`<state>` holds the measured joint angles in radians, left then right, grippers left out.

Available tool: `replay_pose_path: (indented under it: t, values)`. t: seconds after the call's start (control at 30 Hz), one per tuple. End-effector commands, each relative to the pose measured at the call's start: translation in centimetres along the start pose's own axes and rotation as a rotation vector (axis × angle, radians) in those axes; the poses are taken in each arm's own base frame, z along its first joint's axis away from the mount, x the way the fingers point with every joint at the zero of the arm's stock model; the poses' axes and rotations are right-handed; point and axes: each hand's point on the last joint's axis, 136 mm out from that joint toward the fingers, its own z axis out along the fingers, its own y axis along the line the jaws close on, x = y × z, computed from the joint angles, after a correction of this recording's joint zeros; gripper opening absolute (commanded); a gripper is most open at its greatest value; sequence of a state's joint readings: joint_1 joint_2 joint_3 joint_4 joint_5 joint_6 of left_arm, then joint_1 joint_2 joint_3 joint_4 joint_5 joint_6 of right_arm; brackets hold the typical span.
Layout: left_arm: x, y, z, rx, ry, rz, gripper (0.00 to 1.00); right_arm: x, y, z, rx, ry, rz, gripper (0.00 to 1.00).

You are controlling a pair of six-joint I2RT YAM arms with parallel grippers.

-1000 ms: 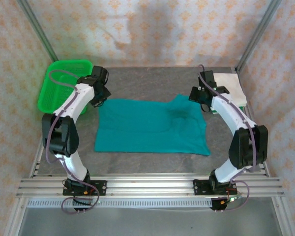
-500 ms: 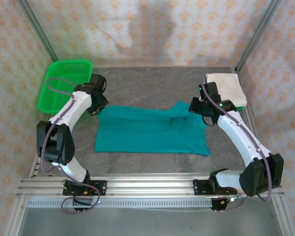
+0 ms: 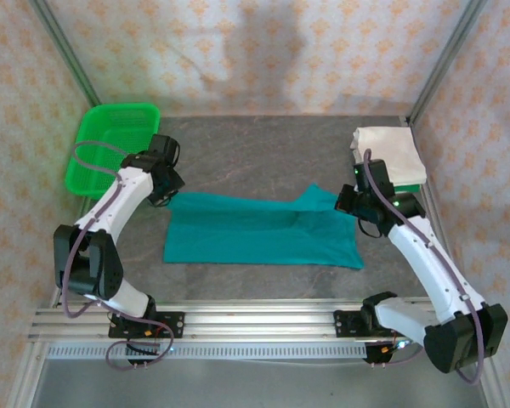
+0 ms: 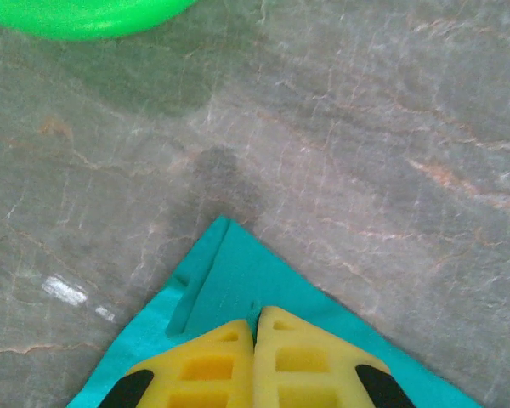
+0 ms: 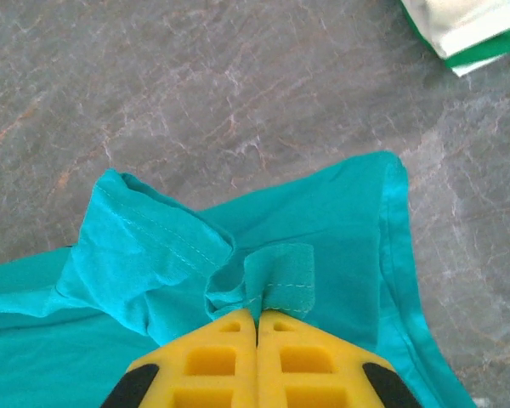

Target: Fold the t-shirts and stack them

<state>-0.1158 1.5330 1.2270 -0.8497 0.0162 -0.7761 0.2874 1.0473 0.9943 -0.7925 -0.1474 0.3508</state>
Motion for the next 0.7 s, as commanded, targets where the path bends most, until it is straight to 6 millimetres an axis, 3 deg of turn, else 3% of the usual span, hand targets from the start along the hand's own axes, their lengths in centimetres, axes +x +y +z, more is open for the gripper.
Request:
replay_pose_path:
  t: [0.0, 0.4, 0.67]
  values:
    - [0.8, 1.2, -0.6, -0.019, 0.011, 0.015, 0.0, 1.8, -0.8, -0.4, 0.015, 0.042, 0.038, 0.0]
    - [2.5, 2.9, -0.5, -0.036, 0.037, 0.017, 0.0, 5.9, -3.5, -0.3, 0.073, 0.119, 0.089, 0.0]
    - [4.4, 4.4, 0.5, -0.058, 0.077, 0.014, 0.0, 6.7, -4.3, 1.0, 0.112, 0.141, 0.088, 0.0]
